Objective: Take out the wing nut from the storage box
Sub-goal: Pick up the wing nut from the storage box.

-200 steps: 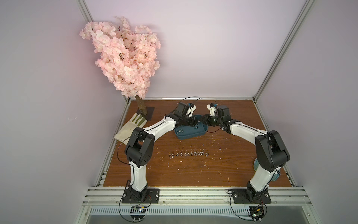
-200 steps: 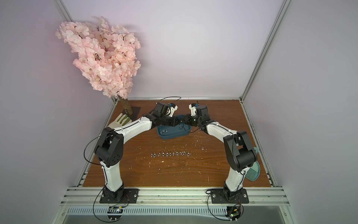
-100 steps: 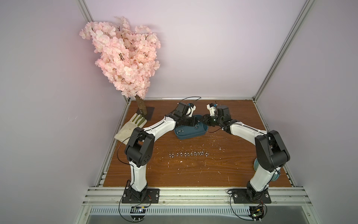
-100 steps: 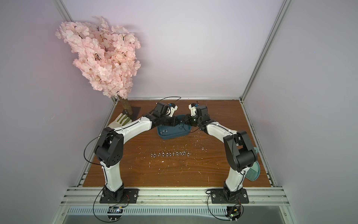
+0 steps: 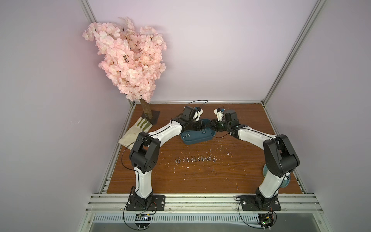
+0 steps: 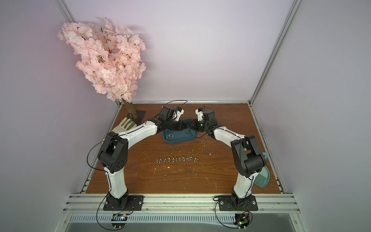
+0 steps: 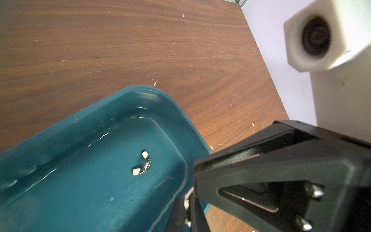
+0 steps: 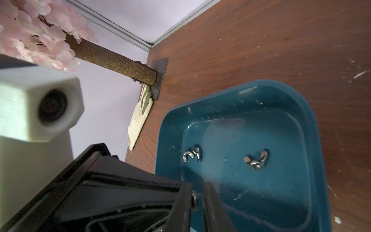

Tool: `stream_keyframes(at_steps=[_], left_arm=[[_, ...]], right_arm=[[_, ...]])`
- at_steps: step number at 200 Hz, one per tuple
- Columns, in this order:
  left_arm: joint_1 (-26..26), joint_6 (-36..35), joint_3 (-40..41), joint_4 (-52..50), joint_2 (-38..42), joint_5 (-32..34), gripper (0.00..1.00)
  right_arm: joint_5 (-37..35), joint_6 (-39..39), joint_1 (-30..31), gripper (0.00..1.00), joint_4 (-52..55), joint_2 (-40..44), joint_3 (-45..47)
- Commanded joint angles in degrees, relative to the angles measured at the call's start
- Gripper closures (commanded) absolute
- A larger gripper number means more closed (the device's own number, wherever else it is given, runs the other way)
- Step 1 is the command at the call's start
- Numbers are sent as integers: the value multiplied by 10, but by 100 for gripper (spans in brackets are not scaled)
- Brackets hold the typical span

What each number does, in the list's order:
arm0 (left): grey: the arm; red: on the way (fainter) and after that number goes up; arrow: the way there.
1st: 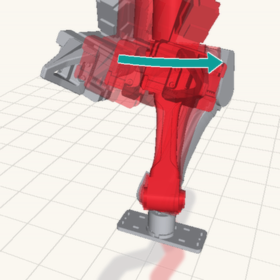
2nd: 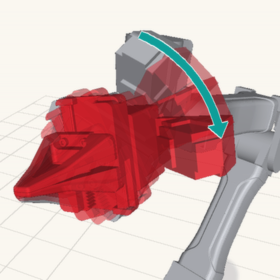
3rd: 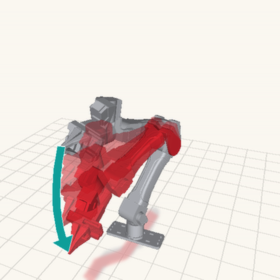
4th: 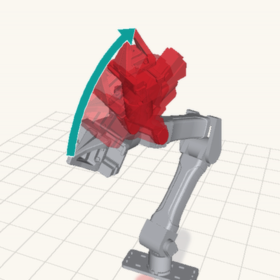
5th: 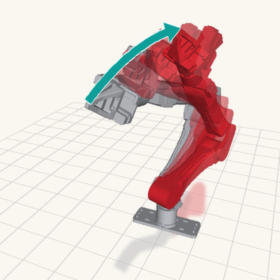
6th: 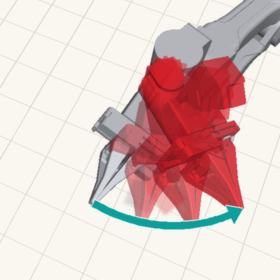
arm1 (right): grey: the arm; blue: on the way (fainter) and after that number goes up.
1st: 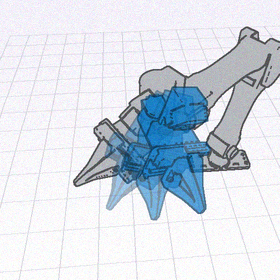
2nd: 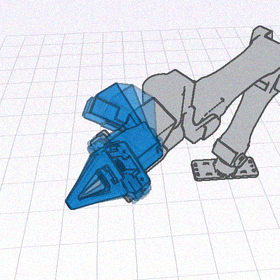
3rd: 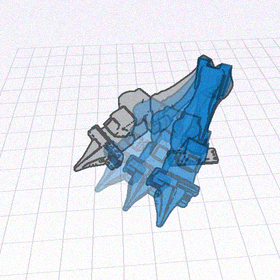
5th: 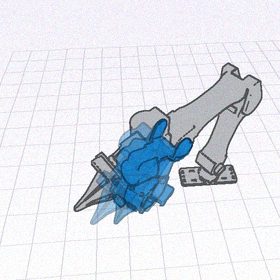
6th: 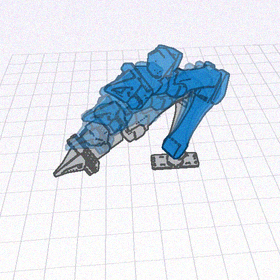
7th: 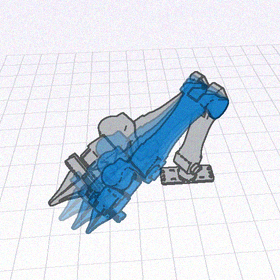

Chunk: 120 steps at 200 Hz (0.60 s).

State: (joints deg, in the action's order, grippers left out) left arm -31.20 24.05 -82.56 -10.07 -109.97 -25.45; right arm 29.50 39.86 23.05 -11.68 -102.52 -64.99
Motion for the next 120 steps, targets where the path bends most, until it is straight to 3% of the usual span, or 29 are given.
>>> stream_keyframes(at_steps=[1, 37, 57, 102, 113, 120], left_arm=[[-6, 2, -1, 13, 20, -8, 91], [-6, 2, -1, 13, 20, -8, 91], [-6, 2, -1, 14, 20, -8, 91], [-7, 3, -1, 14, 20, -5, 89], [-6, 4, -1, 14, 20, -4, 90], [-7, 4, -2, 14, 20, -3, 90]], right_arm=[[27, 4, 2, 85, -14, -7, -5], [28, 4, 3, 90, -15, -7, -6], [30, 3, 3, 99, -13, -8, -6], [27, -3, 3, 100, -3, -8, -9], [28, 0, 3, 87, -2, -8, -10], [30, 2, 3, 84, -1, -10, -10]])
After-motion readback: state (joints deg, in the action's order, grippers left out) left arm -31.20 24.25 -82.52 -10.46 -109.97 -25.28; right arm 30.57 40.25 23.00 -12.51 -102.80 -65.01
